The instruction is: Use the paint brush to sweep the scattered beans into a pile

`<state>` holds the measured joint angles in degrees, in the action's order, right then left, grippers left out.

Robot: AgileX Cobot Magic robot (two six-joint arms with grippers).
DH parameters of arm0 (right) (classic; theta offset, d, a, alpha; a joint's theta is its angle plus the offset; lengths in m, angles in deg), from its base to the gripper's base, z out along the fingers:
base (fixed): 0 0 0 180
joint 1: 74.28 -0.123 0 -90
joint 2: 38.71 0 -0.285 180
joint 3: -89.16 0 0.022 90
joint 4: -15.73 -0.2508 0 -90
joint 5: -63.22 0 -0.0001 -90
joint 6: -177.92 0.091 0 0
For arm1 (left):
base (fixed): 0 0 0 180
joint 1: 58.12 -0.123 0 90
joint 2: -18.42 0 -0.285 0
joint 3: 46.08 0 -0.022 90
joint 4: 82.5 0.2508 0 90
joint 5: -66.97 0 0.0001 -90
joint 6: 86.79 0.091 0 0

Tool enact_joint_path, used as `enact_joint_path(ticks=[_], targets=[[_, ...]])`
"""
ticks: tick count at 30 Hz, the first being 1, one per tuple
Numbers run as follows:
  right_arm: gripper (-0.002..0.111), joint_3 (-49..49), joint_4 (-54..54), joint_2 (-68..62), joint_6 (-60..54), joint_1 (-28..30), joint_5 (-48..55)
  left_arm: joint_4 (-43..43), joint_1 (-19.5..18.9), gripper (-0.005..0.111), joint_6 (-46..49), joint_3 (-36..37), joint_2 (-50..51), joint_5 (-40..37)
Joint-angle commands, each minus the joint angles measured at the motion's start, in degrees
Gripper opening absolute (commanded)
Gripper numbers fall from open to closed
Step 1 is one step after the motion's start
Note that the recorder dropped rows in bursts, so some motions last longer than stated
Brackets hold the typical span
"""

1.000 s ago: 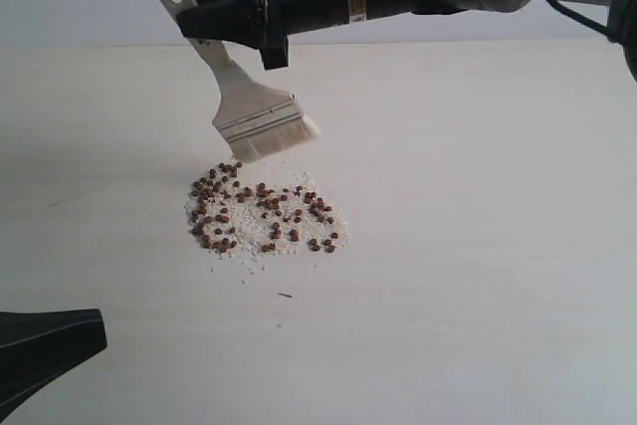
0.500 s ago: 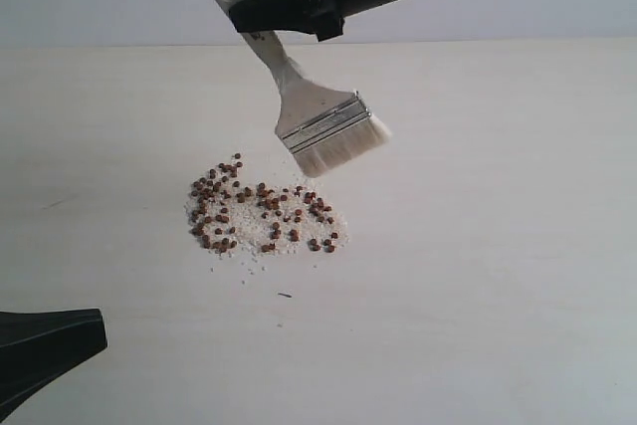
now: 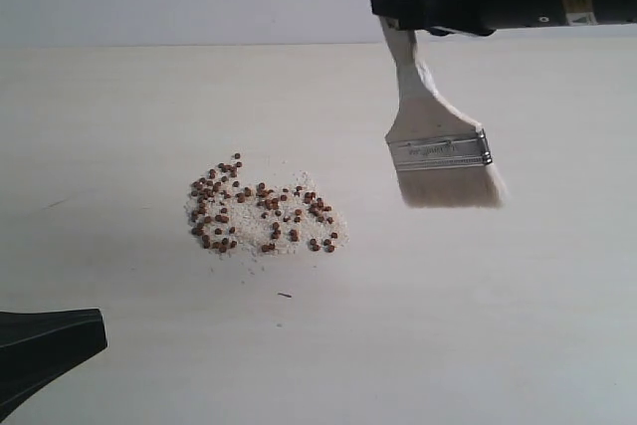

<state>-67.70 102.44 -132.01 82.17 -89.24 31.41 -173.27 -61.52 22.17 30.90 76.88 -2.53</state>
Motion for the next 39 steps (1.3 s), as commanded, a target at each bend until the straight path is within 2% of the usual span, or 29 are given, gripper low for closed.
enact_joint_path(ticks=[1, 3, 4, 5, 7, 9, 11, 16, 21, 25, 28, 32, 36, 39], targets=[[0.0, 4.46, -15.23, 5.55, -4.82, 0.24, 13.21, -0.24, -0.07, 0.0, 0.31, 0.24, -0.34, -0.46], [0.0, 9.09, -35.1, 8.12, -20.94, 0.24, 13.95, -0.24, -0.07, 0.0, 0.31, 0.24, -0.34, -0.46], [0.0, 13.65, -54.81, 9.95, -37.59, 0.24, 8.87, -0.24, -0.07, 0.0, 0.31, 0.24, -0.34, -0.46], [0.0, 17.23, -65.91, 10.92, -47.57, 0.24, 2.79, -0.24, -0.07, 0.0, 0.31, 0.24, -0.34, -0.46], [0.0, 23.62, -77.65, 11.48, -52.52, 0.24, -9.06, -0.24, -0.07, 0.0, 0.32, 0.24, -0.34, -0.46], [0.0, 28.66, -83.75, 11.2, -53.91, 0.24, -16.71, -0.24, -0.07, 0.0, 0.32, 0.24, -0.34, -0.46], [0.0, 31.59, -84.92, 10.42, -57.33, 0.24, -19.76, -0.24, -0.07, 0.0, 0.32, 0.24, -0.34, -0.46], [0.0, 33.53, -81.21, 9.41, -60.65, 0.24, -19.35, -0.24, -0.07, 0.0, 0.32, 0.24, -0.34, -0.46], [0.0, 33.53, -75.53, 9.29, -51.09, 0.24, -19.33, -0.24, -0.07, 0.0, 0.32, 0.24, -0.34, -0.46], [0.0, 33.53, -75.53, 9.17, -49.1, 0.24, -18.51, -0.24, -0.07, 0.0, 0.32, 0.24, -0.34, -0.46], [0.0, 33.53, -75.31, 6.17, -49.27, -0.33, -25.3, -0.24, -0.07, 0.0, 0.32, 0.24, -0.34, -0.46], [0.0, 33.58, -85.44, 1.3, -58.51, -5.1, -34.06, -0.24, -0.07, 0.0, 0.42, 0.24, -0.34, -0.46], [0.0, 33.58, -99.52, -3.13, -71.06, -12.04, -38.15, -0.24, -0.07, 0.0, 0.42, 0.24, -0.34, -0.46], [0.0, 33.58, -105.19, -6.56, -74.22, -16.44, -38.15, -0.24, -0.07, 0.0, 0.42, 0.24, -0.34, -0.46]])
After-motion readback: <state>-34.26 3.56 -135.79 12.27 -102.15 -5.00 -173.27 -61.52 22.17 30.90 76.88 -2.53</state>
